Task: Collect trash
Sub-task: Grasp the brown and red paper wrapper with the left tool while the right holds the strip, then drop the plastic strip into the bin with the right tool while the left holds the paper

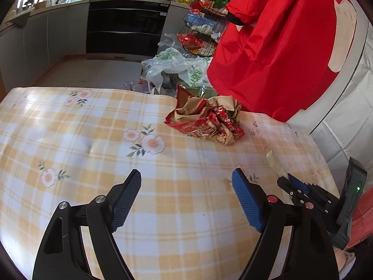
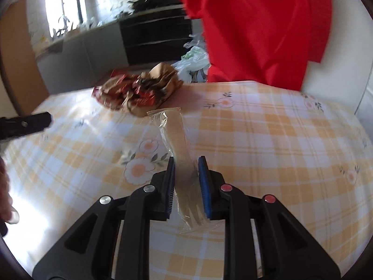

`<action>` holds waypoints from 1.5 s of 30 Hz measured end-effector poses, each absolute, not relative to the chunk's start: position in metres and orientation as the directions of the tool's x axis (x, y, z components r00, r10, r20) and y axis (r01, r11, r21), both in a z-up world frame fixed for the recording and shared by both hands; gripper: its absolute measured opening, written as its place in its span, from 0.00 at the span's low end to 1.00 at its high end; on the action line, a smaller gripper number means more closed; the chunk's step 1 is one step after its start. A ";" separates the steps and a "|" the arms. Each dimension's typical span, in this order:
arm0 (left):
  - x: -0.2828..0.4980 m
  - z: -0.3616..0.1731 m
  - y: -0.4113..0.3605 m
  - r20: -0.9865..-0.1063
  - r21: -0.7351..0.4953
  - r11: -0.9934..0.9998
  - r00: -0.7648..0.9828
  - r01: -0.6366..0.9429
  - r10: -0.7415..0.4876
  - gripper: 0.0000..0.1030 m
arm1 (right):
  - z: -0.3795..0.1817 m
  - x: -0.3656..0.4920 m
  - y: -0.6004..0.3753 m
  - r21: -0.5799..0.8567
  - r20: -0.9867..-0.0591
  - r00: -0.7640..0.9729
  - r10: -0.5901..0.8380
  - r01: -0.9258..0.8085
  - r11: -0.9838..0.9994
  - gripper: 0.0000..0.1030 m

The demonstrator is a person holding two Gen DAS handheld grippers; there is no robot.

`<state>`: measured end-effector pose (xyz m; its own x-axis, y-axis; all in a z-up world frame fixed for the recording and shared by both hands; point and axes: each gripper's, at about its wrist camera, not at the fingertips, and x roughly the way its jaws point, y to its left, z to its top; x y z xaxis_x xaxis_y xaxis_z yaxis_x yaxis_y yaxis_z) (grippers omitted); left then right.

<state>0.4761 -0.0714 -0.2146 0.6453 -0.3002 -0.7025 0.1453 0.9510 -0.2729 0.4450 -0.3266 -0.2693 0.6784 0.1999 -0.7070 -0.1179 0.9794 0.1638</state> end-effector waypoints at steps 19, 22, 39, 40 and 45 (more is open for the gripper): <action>0.594 -0.250 -0.105 -0.741 -0.254 0.966 0.652 -0.052 -0.160 0.94 | -0.276 0.452 -0.318 0.150 -0.747 0.637 0.191 -0.119 0.982 0.22; 0.600 -0.255 -0.105 -0.751 -0.262 0.964 0.639 -0.051 -0.170 0.94 | -0.277 0.453 -0.316 0.146 -0.750 0.632 0.194 -0.128 0.981 0.22; 0.528 -0.225 -0.106 -0.732 -0.122 0.984 0.657 0.132 -0.179 0.55 | -0.273 0.449 -0.323 0.159 -0.726 0.662 0.187 -0.104 0.982 0.22; 0.519 -0.222 -0.103 -0.736 -0.112 0.984 0.654 0.140 -0.176 0.55 | -0.271 0.446 -0.324 0.159 -0.717 0.672 0.185 -0.101 0.982 0.22; 0.460 -0.194 -0.083 -0.721 -0.057 0.984 0.675 0.170 -0.158 0.56 | -0.256 0.414 -0.325 0.207 -0.715 0.667 0.210 -0.085 0.975 0.22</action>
